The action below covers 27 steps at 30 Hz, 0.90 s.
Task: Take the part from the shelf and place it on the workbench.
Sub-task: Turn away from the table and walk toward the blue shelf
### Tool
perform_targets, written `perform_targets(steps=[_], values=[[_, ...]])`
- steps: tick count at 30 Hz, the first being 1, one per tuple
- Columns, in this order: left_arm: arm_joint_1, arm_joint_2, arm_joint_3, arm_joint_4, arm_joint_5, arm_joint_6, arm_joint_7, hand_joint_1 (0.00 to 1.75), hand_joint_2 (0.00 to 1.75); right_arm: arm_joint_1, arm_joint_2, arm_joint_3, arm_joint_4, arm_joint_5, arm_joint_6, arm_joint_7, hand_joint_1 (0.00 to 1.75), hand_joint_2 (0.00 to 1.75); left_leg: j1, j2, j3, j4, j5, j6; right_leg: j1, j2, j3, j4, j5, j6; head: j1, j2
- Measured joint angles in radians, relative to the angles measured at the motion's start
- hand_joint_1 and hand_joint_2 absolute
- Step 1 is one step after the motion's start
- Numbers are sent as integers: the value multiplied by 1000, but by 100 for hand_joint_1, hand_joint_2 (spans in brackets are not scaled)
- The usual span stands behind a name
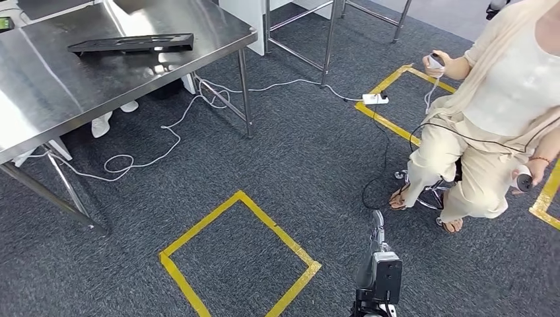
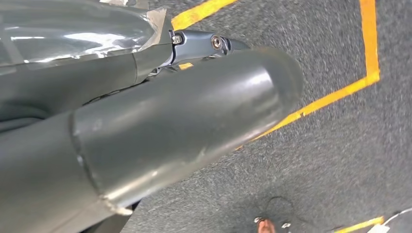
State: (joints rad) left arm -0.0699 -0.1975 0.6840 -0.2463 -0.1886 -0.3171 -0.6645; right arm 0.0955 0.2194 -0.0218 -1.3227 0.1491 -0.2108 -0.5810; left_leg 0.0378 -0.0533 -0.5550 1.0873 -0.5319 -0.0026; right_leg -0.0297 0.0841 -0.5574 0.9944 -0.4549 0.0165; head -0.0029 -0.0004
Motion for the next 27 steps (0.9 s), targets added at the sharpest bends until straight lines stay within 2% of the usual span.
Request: perform_targets(steps=[2, 3, 4, 5, 7, 8, 9, 10, 11, 12, 13, 14, 15, 16, 17, 18, 19, 20, 21, 22, 23, 24, 25, 26, 27], values=[[0, 1, 0, 0, 0, -3, 0, 0, 0, 3, 1, -3, -2, 2, -4, 0, 0, 0, 3, -37, 24, -62, 16, 2, 4, 24, -15, 6, 5, 14, 0, 0], [-1, 2, 0, 0, -1, -6, 0, 0, 0, 8, 2, -6, -5, 3, -5, 0, 0, 0, -1, -34, 23, -65, 14, 7, 4, 35, -22, 5, 9, 24, 1, 0], [-2, 2, 0, 0, -2, -8, 1, 0, 0, 15, 2, -10, -10, 5, -6, 0, 0, 0, -5, -22, 22, -66, 17, 15, 4, 45, -31, 2, 15, 34, 1, 0], [-3, 2, 0, 0, -2, -9, 2, 0, 0, 24, 3, -15, -17, 7, -7, 1, 0, 0, -7, -8, 21, -71, 22, 25, 4, 40, -38, 5, 15, 40, 2, 0], [-5, 1, 0, 0, -4, -12, 3, 0, 0, 37, 4, -24, -30, 10, -7, 5, 0, 0, -9, 22, 18, -80, 32, 45, 7, -10, -71, 60, -16, 40, 8, 0], [-6, 2, 0, 0, -4, -13, 4, 0, 0, 40, 4, -28, -35, 11, -7, 7, 0, 0, -10, 39, 16, -82, 34, 52, 6, -42, -97, 120, -47, 36, 11, 0], [-5, 2, 0, 0, -4, -13, 5, 0, 0, 43, 4, -30, -37, 12, -7, 9, 0, 0, -13, 55, 14, -82, 35, 56, 8, -61, -131, 192, -81, 33, 15, 0], [-5, 3, 0, 0, -4, -14, 5, 0, 0, 46, 4, -31, -39, 12, -6, 11, 0, 0, -15, 73, 12, -82, 36, 58, 7, -67, -159, 258, -107, 33, 16, 0], [-5, 4, 0, 0, -4, -14, 6, 0, 0, 51, 4, -33, -39, 12, -6, 12, 0, 0, -18, 90, 10, -82, 36, 58, 7, -70, -172, 298, -121, 36, 16, 0], [-5, 4, 0, 0, -4, -14, 6, 0, 0, 56, 4, -34, -39, 12, -6, 12, 0, 0, -20, 105, 9, -81, 37, 59, 7, -73, -163, 297, -119, 42, 17, 0], [-6, 4, 0, 0, -4, -14, 7, 0, 0, 60, 4, -37, -39, 12, -6, 13, 0, 0, -21, 119, 9, -81, 37, 59, 7, -80, -133, 256, -103, 49, 17, 0], [-7, 4, 0, 0, -4, -14, 7, 0, 0, 61, 4, -39, -39, 12, -5, 13, 0, 0, -22, 132, 10, -81, 37, 58, 8, -96, -86, 183, -82, 54, 17, 0], [-7, 4, 0, 0, -4, -14, 7, 0, 0, 61, 4, -40, -39, 13, -5, 13, 0, 0, -25, 143, 12, -80, 35, 56, 11, -122, -36, 104, -62, 54, 18, 0], [-8, 4, 1, 0, -4, -14, 6, 0, 0, 59, 5, -41, -39, 13, -3, 13, 0, 0, -28, 153, 13, -80, 34, 52, 16, -143, 0, 44, -46, 51, 19, 0], [-9, 4, 1, 0, -4, -14, 6, 0, 0, 57, 6, -42, -39, 13, -3, 13, 0, 0, -33, 163, 15, -79, 33, 48, 20, -157, 21, 8, -36, 45, 17, 0], [-10, 4, 2, 0, -3, -14, 5, 0, 0, 56, 7, -43, -39, 14, -2, 13, 0, 0, -36, 173, 17, -79, 33, 44, 25, -159, 24, -5, -32, 38, 16, 0], [-11, 5, 3, -1, -3, -14, 4, 0, 0, 57, 8, -44, -38, 14, -2, 14, 0, 0, -36, 183, 20, -79, 33, 40, 25, -147, 19, -6, -28, 32, 14, 0], [-13, 5, 3, -1, -3, -14, 4, 0, 0, 58, 9, -45, -38, 14, -2, 14, 0, 0, -32, 183, 20, -76, 29, 34, 18, -136, 17, -7, -25, 26, 13, 0], [-15, 5, 4, -1, -3, -14, 3, 0, 0, 57, 10, -46, -37, 14, -1, 14, 0, 0, -28, 166, 17, -66, 19, 28, 11, -125, 17, -9, -21, 19, 13, 0], [-15, 6, 5, -1, -3, -14, 3, 0, 0, 55, 12, -46, -36, 12, 1, 14, 0, 0, -25, 137, 6, -37, -4, 22, 5, -115, 18, -11, -17, 10, 11, 0], [-15, 6, 6, -1, -4, -14, 3, 0, 0, 52, 14, -46, -33, 9, 6, 13, 0, 0, -22, 101, -16, 13, -37, 17, 0, -104, 18, -12, -13, 3, 10, 0], [-13, 7, 7, -1, -7, -14, 4, 0, 0, 49, 16, -46, -29, 3, 12, 13, 0, 0, -21, 72, -44, 80, -73, 15, 1, -93, 15, -12, -10, -3, 9, 0], [-11, 7, 9, -1, -11, -14, 5, 0, 0, 47, 18, -46, -21, -4, 18, 13, 0, 0, -20, 58, -74, 148, -103, 14, 2, -81, 13, -11, -8, -6, 9, 0], [-9, 7, 10, -1, -15, -13, 7, 0, 0, 46, 19, -46, -11, -10, 24, 13, 0, 0, -19, 52, -96, 196, -116, 13, 2, -68, 12, -11, -7, -7, 9, 0], [-7, 8, 12, -1, -18, -12, 8, 0, 0, 46, 20, -46, -1, -16, 28, 12, 0, 0, -17, 50, -103, 209, -109, 11, 2, -54, 12, -10, -7, -7, 9, 0]])
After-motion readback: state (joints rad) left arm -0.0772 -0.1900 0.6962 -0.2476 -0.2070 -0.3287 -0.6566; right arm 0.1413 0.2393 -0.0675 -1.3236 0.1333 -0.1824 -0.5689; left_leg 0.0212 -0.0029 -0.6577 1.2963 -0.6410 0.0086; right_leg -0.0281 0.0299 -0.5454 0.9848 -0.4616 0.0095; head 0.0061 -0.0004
